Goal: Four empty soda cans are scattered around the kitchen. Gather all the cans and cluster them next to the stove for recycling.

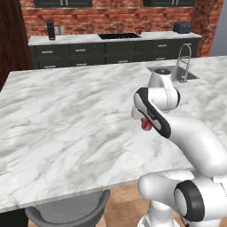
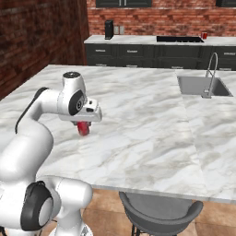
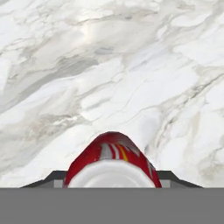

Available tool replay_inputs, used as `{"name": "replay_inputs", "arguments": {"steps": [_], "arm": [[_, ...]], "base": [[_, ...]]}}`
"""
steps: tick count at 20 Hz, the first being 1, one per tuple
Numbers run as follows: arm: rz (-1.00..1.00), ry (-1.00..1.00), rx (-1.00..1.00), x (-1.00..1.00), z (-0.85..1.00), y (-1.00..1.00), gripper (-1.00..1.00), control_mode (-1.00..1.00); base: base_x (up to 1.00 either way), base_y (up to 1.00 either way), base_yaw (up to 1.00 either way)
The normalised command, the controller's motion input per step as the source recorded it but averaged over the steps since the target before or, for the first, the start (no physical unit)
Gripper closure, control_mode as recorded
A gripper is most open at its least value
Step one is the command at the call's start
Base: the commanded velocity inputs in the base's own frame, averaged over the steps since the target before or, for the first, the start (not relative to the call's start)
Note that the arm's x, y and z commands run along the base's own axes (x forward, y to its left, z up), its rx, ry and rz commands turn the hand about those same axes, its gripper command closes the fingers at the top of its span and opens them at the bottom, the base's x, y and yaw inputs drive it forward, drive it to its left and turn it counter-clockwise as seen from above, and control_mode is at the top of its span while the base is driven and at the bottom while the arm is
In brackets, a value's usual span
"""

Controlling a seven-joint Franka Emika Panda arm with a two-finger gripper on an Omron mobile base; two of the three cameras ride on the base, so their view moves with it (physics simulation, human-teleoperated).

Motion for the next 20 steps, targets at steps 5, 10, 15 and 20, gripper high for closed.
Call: {"name": "replay_inputs", "arguments": {"steps": [5, 10, 15, 20], "arm": [[0.00, 0.00, 0.00, -0.64, 0.33, 0.00, 1.00, -1.00], [0.00, 0.00, 0.00, -0.63, 0.24, 0.00, 1.00, -1.00], [0.00, 0.00, 0.00, -0.13, 0.02, -0.01, 1.00, 1.00], [0.00, 0.00, 0.00, 0.00, 0.00, 0.00, 1.00, 1.00]], "base": [[0.00, 0.00, 0.00], [0.00, 0.00, 0.00], [-0.76, -0.28, -0.05], [-1.00, -0.56, -0.37]]}}
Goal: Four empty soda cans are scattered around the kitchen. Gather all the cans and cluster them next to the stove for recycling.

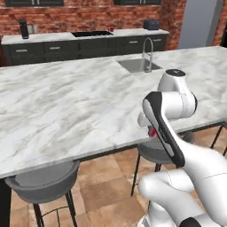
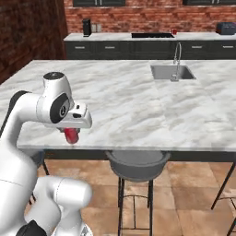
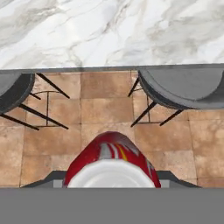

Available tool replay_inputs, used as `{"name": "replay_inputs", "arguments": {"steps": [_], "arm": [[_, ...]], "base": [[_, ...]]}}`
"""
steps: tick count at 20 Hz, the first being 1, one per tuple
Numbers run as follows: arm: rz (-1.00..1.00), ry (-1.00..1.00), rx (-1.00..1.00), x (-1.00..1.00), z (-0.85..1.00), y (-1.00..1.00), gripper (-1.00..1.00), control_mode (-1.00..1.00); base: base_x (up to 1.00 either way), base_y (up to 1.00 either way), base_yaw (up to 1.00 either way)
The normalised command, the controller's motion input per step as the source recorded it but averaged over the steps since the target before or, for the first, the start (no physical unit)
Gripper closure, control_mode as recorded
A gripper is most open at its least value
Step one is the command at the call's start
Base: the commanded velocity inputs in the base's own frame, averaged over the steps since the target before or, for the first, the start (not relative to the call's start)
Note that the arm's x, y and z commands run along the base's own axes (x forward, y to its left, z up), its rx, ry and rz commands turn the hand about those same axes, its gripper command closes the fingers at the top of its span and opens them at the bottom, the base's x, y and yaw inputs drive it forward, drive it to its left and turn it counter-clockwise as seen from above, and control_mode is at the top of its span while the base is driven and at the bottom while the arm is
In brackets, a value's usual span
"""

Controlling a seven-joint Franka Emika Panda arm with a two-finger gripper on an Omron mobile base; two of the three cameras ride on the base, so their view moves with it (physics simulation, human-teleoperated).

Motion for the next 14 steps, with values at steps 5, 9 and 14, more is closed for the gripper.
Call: {"name": "replay_inputs", "arguments": {"steps": [5, 9, 14], "arm": [[0.00, 0.00, 0.00, 0.00, 0.00, 0.00, 1.00, 1.00], [0.00, 0.00, 0.00, 0.00, 0.00, 0.00, 1.00, 1.00], [0.00, 0.00, 0.00, 0.00, 0.00, 0.00, 1.00, 1.00]], "base": [[-0.59, -0.08, -0.76], [-0.25, -0.03, -0.84], [0.00, 0.00, -0.89]]}}
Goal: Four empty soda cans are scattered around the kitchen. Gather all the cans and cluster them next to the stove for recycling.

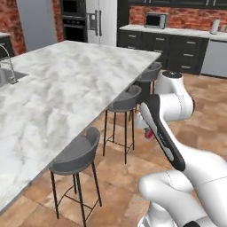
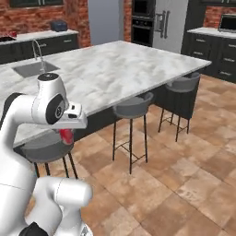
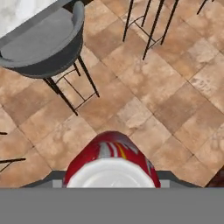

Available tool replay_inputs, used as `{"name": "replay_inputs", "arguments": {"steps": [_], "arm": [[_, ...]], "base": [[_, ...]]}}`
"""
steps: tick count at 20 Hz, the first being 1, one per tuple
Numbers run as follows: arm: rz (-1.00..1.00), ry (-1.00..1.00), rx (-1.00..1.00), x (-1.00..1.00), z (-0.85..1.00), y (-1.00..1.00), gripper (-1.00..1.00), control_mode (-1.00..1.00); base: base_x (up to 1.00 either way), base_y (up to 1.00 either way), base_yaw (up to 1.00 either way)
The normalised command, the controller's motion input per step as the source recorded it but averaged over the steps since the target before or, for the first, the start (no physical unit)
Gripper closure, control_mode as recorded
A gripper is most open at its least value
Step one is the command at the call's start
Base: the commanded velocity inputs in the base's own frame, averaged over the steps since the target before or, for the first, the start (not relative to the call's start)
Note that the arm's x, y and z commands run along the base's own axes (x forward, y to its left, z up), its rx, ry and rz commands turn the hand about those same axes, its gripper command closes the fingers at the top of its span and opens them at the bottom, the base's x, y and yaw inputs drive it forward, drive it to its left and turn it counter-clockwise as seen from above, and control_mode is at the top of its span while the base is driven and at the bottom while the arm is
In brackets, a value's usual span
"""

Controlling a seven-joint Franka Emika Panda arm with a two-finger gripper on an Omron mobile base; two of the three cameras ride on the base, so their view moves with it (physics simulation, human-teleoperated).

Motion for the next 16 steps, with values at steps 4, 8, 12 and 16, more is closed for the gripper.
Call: {"name": "replay_inputs", "arguments": {"steps": [4, 8, 12, 16], "arm": [[0.00, 0.00, 0.00, 0.00, 0.00, 0.00, 1.00, 1.00], [0.00, 0.00, 0.00, 0.00, 0.00, 0.00, 1.00, 1.00], [0.00, 0.00, 0.00, 0.00, 0.00, 0.00, 1.00, 1.00], [0.00, 0.00, 0.00, 0.00, 0.00, 0.00, 1.00, 1.00]], "base": [[0.01, 0.00, -0.87], [0.29, 0.00, -0.76], [0.71, 0.26, -0.54], [0.99, 0.59, -0.37]]}}
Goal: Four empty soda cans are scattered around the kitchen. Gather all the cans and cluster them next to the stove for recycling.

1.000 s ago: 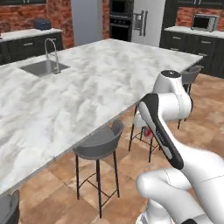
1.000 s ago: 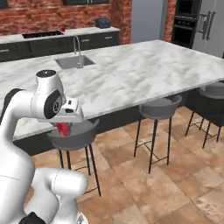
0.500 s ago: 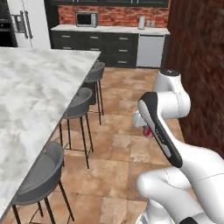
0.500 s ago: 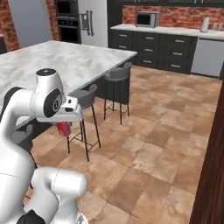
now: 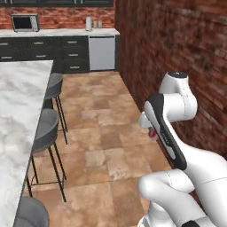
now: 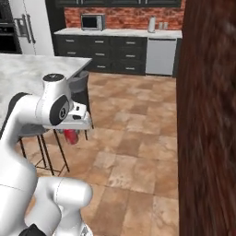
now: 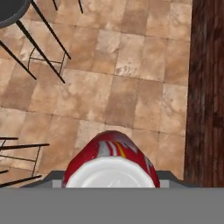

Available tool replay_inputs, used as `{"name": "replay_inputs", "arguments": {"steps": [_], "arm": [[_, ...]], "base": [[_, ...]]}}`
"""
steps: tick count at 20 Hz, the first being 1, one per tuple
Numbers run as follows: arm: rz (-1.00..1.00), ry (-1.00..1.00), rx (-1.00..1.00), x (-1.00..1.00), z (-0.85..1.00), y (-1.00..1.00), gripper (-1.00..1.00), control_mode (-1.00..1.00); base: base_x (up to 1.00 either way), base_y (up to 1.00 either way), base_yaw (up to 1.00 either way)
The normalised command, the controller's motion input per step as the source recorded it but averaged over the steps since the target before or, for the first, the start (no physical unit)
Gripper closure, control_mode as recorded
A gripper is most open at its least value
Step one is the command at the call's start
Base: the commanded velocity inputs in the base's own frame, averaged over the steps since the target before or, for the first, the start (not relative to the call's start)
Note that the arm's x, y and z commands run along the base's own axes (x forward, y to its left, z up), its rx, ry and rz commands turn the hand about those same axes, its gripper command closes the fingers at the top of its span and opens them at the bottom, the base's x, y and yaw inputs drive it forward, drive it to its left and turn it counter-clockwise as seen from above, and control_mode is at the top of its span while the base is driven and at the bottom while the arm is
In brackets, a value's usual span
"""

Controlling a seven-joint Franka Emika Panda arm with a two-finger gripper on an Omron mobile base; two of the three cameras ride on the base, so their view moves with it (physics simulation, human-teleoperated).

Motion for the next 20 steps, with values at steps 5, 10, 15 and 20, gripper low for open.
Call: {"name": "replay_inputs", "arguments": {"steps": [5, 10, 15, 20], "arm": [[0.00, 0.00, 0.00, 0.00, 0.00, 0.00, 1.00, 1.00], [0.00, 0.00, 0.00, 0.00, 0.00, 0.00, 1.00, 1.00], [0.00, 0.00, 0.00, 0.00, 0.00, 0.00, 1.00, 1.00], [0.00, 0.00, 0.00, 0.00, 0.00, 0.00, 1.00, 1.00]], "base": [[1.00, 0.40, -0.32], [1.00, 0.01, -0.13], [1.00, 0.00, -0.03], [1.00, 0.00, 0.00]]}}
